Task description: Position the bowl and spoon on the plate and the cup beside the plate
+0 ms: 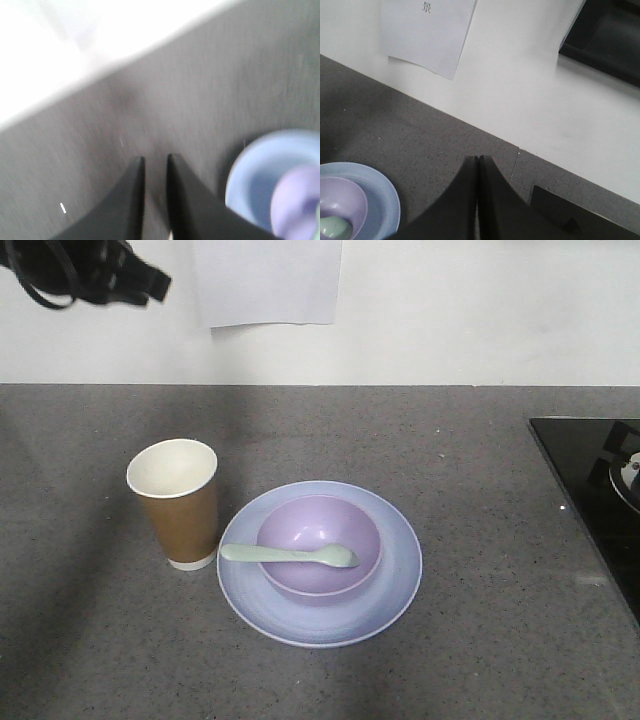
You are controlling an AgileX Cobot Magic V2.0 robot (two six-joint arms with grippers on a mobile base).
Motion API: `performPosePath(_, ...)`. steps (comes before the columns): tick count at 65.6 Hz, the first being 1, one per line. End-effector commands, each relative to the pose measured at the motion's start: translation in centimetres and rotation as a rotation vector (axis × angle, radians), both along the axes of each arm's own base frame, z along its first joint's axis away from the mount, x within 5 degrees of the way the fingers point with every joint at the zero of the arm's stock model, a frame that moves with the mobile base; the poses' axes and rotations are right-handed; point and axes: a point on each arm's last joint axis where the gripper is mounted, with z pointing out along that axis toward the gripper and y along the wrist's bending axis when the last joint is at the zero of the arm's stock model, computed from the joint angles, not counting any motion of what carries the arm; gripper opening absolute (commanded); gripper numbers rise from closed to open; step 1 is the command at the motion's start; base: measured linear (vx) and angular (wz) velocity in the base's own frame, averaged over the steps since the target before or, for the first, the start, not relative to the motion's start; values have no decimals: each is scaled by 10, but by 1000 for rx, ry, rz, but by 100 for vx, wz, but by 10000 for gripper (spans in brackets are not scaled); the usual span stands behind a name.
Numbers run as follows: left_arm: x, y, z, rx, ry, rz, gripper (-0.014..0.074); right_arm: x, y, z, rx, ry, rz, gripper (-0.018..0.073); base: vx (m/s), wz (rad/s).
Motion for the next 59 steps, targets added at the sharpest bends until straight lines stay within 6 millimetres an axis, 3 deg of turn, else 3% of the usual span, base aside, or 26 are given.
performPosePath(1, -38, 8, 62, -120, -304, 6, -9, -6, -3, 19, 34, -149, 5, -11, 0, 0)
performPosePath(8, -56, 14, 81, -149, -396, 9, -8, -7, -3, 23, 40, -182, 8, -11, 0, 0)
performPosePath(18, -65, 17, 89, -160, -432, 10, -7, -8, -3, 26, 47, -221, 12, -11, 0, 0)
performPosePath(59, -61, 15, 78, -133, -350, 5, -6, -7, -3, 26, 37, -220, 9, -11, 0, 0)
